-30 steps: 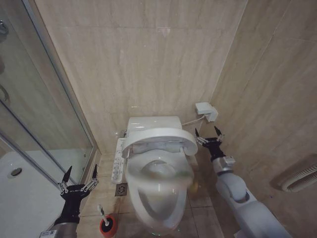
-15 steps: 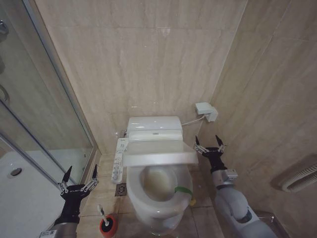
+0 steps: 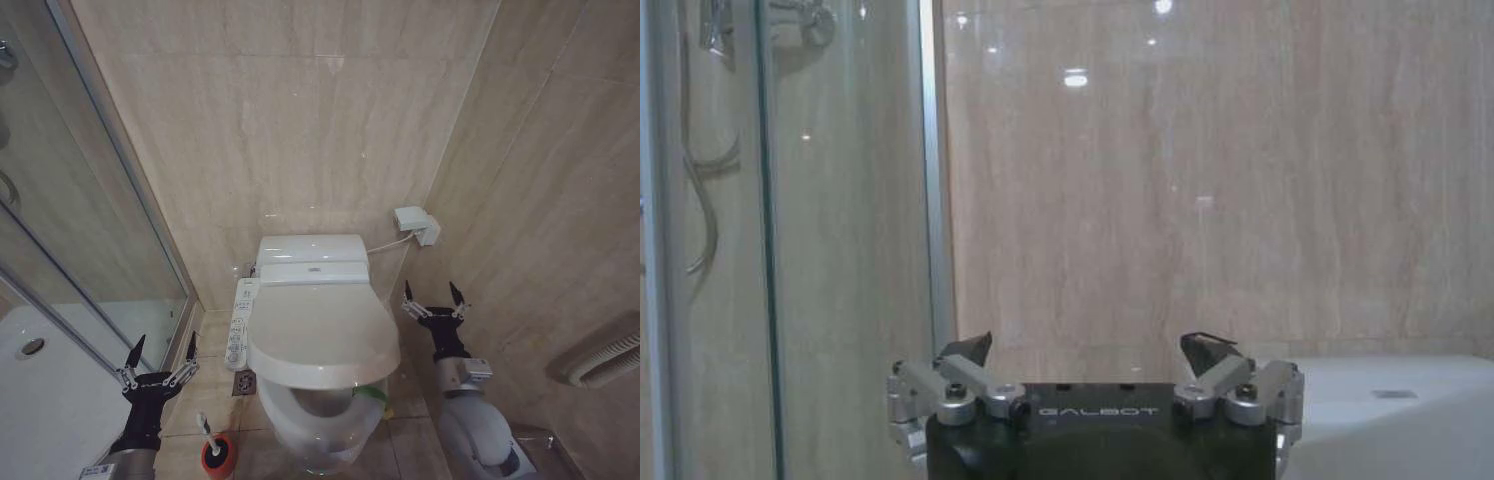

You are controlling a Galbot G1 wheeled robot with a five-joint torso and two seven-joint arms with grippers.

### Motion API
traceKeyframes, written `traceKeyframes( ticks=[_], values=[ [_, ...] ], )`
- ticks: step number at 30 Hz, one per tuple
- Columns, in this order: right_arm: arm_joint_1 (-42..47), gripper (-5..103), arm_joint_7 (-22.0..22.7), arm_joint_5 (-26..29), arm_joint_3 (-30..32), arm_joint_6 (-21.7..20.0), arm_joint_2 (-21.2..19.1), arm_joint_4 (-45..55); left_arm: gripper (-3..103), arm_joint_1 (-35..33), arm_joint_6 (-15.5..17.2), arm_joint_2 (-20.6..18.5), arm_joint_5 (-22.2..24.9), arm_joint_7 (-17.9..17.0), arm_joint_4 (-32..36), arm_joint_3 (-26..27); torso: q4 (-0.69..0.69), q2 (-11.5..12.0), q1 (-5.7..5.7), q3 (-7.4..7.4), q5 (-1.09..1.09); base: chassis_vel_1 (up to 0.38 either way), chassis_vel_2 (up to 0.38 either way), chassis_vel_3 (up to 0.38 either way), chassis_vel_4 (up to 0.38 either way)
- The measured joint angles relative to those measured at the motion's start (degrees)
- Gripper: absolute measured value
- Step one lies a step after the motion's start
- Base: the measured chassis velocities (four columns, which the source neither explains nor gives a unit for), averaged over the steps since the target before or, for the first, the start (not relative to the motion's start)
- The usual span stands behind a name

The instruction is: Open the toilet lid, clean the toilet bowl with a toilet brush, close the toilet lid, and flush.

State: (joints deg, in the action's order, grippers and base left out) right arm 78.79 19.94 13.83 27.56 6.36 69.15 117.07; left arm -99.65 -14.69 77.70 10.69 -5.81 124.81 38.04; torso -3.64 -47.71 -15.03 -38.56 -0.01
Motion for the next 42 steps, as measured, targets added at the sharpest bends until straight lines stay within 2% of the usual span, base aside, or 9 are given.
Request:
traceKeyframes(
  ticks=[2,3,4,6,9,10,16,26,42],
  values=[
    [0.8,100,1.1,0.5,0.2,-1.7,0.5,1.4,96,0.0,0.0,0.0,0.0,0.0,0.0,0.0,0.00,0.0,0.00,0.00,0.00,0.000,0.000,0.000,0.000],
    [2.3,100,1.6,0.8,0.7,-4.1,0.6,2.7,96,0.0,0.0,0.0,0.0,0.0,0.0,0.0,0.00,0.0,0.00,0.00,0.00,0.000,0.000,0.000,0.000],
    [2.3,100,1.6,0.8,0.7,-4.1,0.6,2.7,96,0.0,0.0,0.0,0.0,0.0,0.0,0.0,0.00,0.0,0.00,0.00,0.00,0.000,0.000,0.000,0.000],
    [3.3,100,1.7,-0.2,1.7,-7.2,0.7,3.4,96,0.0,0.0,0.0,0.0,0.0,0.0,0.0,-0.01,0.0,0.00,0.00,0.01,0.000,0.000,0.000,0.000],
    [3.3,100,1.7,-0.5,2.4,-9.6,0.6,4.0,96,0.0,0.0,0.0,0.0,0.0,0.0,0.0,0.00,0.0,0.00,0.00,0.01,0.000,0.000,0.000,0.000],
    [3.4,100,1.4,-0.4,3.1,-11.8,0.4,4.8,96,0.0,0.0,0.0,0.0,0.0,0.0,0.0,0.00,0.0,0.00,0.00,0.01,0.000,0.000,0.000,0.000],
    [5.1,100,-1.9,-0.1,5.2,-15.0,-0.2,7.7,96,0.0,0.0,0.0,0.0,0.0,0.0,0.0,0.00,0.0,0.00,0.00,0.01,0.000,0.000,0.000,0.000],
    [7.9,100,-5.3,-0.5,5.9,-15.9,1.4,12.0,96,0.0,0.0,0.0,0.0,0.0,0.0,0.0,0.00,0.0,0.00,0.00,0.00,0.000,0.000,0.000,0.000],
    [13.3,100,-4.9,-3.5,6.0,-15.4,5.8,17.9,96,0.0,0.0,0.0,0.0,0.0,0.0,0.0,-0.01,0.0,0.01,0.00,0.00,0.000,0.000,0.000,0.000]
  ],
)
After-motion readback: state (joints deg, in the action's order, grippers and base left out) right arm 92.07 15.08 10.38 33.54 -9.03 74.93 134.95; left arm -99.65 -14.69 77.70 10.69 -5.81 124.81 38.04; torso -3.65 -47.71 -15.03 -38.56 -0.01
